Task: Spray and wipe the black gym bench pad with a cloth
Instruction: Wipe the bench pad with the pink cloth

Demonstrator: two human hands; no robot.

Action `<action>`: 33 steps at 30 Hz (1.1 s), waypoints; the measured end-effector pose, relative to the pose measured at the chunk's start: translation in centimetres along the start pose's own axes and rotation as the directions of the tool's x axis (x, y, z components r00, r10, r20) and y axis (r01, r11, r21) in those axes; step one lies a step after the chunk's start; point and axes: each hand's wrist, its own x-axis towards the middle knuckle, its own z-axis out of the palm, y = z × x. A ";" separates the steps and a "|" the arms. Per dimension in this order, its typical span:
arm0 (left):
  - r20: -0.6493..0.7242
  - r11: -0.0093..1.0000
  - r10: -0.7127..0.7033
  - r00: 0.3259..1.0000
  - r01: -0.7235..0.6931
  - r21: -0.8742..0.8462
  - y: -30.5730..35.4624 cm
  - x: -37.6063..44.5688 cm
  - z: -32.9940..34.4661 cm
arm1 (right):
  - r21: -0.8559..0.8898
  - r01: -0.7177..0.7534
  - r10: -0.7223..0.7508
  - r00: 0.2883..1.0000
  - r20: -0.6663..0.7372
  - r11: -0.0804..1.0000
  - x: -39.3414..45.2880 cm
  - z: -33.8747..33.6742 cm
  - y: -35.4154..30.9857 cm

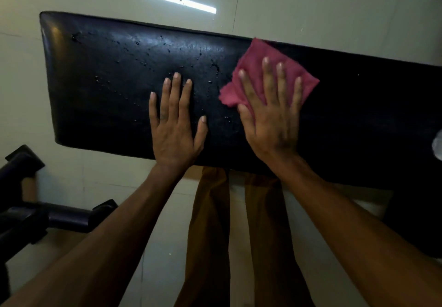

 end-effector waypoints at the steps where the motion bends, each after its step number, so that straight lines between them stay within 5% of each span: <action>1: 0.007 1.000 -0.002 1.000 0.002 -0.004 0.1 0.1 -0.1 | 0.009 0.021 -0.021 1.000 0.023 1.000 -1.7 0.0 1.3; 5: 0.019 1.000 -0.009 1.000 0.009 -0.011 0.0 -0.1 0.0 | -0.003 -0.234 0.234 0.972 0.021 0.972 -4.0 -0.5 5.5; 9: 0.020 1.000 -0.004 1.000 0.004 -0.011 -0.2 -0.2 0.3 | 0.065 -0.642 0.646 0.758 -0.091 0.764 2.1 -0.4 0.9; 11: 0.023 1.000 -0.002 1.000 0.002 -0.001 -0.2 -0.1 0.2 | 0.078 -0.578 0.583 0.808 -0.080 0.812 3.1 -0.3 -1.7; 13: 0.020 1.000 0.002 1.000 -0.002 -0.002 -0.1 0.0 0.1 | 0.049 -0.296 0.298 0.954 -0.036 0.954 0.2 0.2 -2.8; 15: 0.024 1.000 0.005 1.000 -0.005 -0.005 -0.1 -0.1 0.0 | 0.094 -0.077 0.075 0.997 0.025 0.993 -5.0 0.7 -2.1; 18: 0.037 1.000 0.005 0.999 -0.004 -0.017 -0.2 -0.1 0.1 | 0.117 -0.297 0.293 0.955 0.056 0.948 -10.8 1.0 1.5; 21: 0.021 1.000 -0.001 1.000 0.002 -0.028 -0.1 -0.2 0.1 | 0.219 -0.651 0.674 0.738 -0.046 0.727 -10.6 1.5 1.6; 23: 0.014 1.000 -0.001 1.000 0.001 -0.026 0.0 -0.1 0.1 | 0.290 -0.737 0.783 0.617 -0.081 0.611 -8.9 1.8 -2.1; 24: 0.010 1.000 0.001 1.000 -0.001 -0.019 0.0 -0.1 0.0 | 0.275 -0.715 0.755 0.652 -0.069 0.642 -8.7 1.9 -4.2; 27: 0.013 1.000 0.010 1.000 -0.010 -0.010 -0.1 -0.1 -0.1 | 0.142 -0.388 0.387 0.921 0.037 0.911 -11.3 2.8 -7.2; 29: 0.016 1.000 0.008 1.000 -0.008 -0.016 -0.1 -0.1 -0.2 | 0.123 -0.198 0.193 0.980 0.051 0.972 -12.8 2.8 -4.1; 31: 0.019 1.000 0.011 1.000 -0.010 -0.024 -0.1 -0.1 -0.2 | 0.119 -0.288 0.290 0.957 -0.004 0.950 -12.8 2.4 -0.2; 33: 0.017 1.000 0.005 1.000 -0.005 -0.020 -0.1 -0.1 -0.1 | 0.226 -0.609 0.642 0.758 -0.115 0.760 -10.7 1.8 2.8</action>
